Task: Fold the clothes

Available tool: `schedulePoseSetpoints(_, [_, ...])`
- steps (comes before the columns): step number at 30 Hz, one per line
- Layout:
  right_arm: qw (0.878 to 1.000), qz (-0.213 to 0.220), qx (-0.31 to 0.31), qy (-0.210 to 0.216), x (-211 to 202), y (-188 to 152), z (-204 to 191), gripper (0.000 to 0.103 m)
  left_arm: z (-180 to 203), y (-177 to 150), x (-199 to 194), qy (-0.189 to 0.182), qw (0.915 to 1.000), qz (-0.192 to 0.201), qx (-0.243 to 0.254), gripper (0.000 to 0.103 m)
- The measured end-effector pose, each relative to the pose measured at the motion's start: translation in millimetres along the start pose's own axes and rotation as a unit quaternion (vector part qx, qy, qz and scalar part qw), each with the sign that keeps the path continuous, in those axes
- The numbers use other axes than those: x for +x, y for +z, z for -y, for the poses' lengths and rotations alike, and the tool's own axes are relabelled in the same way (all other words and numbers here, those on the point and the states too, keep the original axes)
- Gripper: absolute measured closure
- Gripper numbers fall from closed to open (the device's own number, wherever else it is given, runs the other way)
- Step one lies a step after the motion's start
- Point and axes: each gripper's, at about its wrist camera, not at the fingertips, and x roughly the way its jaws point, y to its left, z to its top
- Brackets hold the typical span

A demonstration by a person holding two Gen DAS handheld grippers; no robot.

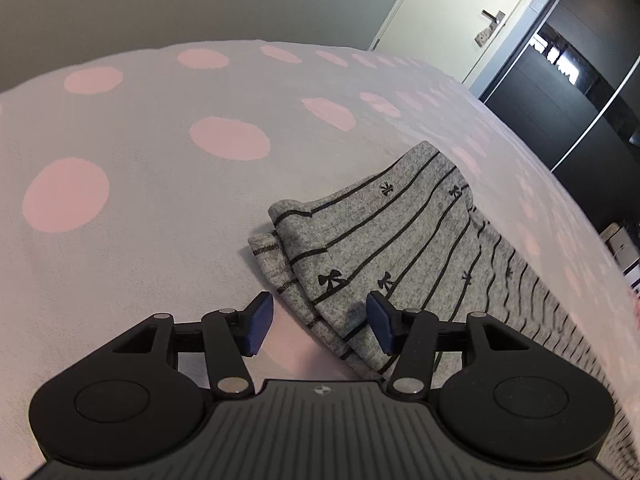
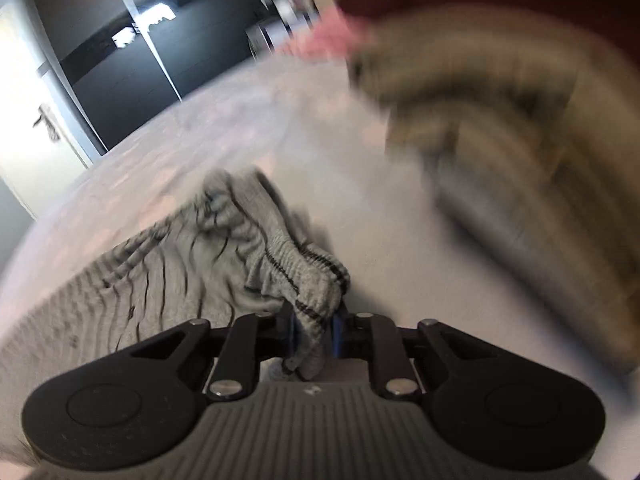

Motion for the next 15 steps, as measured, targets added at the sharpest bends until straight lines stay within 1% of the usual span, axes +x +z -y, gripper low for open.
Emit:
schedulePoseSetpoints(4, [0.997,-0.069,0.024,-0.018,22,-9,11,0.086,-6,1,0,-0.003,1.0000,-0.002,-0.004,0.050])
schedulePoseSetpoints(6, [0.998,-0.064,0.017,-0.020,25,-13,9,0.083,-5,1,-1,-0.002,1.0000,-0.003,0.004,0.050])
schedulePoseSetpoints(8, [0.998,-0.063,0.002,-0.028,23,-9,5,0.076,-2,1,-1,-0.001,0.9997,-0.006,0.022,0.050])
schedulePoseSetpoints(9, [0.997,-0.062,-0.007,-0.037,21,-6,2,0.064,-1,0,-1,0.000,0.9994,-0.006,0.033,0.050])
schedulePoseSetpoints(10, [0.997,-0.051,-0.026,-0.044,16,-4,-2,0.052,0,0,-1,0.000,0.9991,-0.005,0.042,0.049])
schedulePoseSetpoints(11, [0.997,-0.038,-0.047,-0.051,10,-2,-8,0.050,0,-2,-1,0.000,0.9989,-0.004,0.046,0.049])
schedulePoseSetpoints(13, [0.992,0.005,-0.112,-0.060,-3,-3,-22,0.048,0,-4,1,0.003,0.9987,-0.001,0.051,0.049])
schedulePoseSetpoints(15, [0.986,0.047,-0.154,-0.040,-15,0,-35,0.046,4,-6,2,0.009,0.9982,0.005,0.059,0.047])
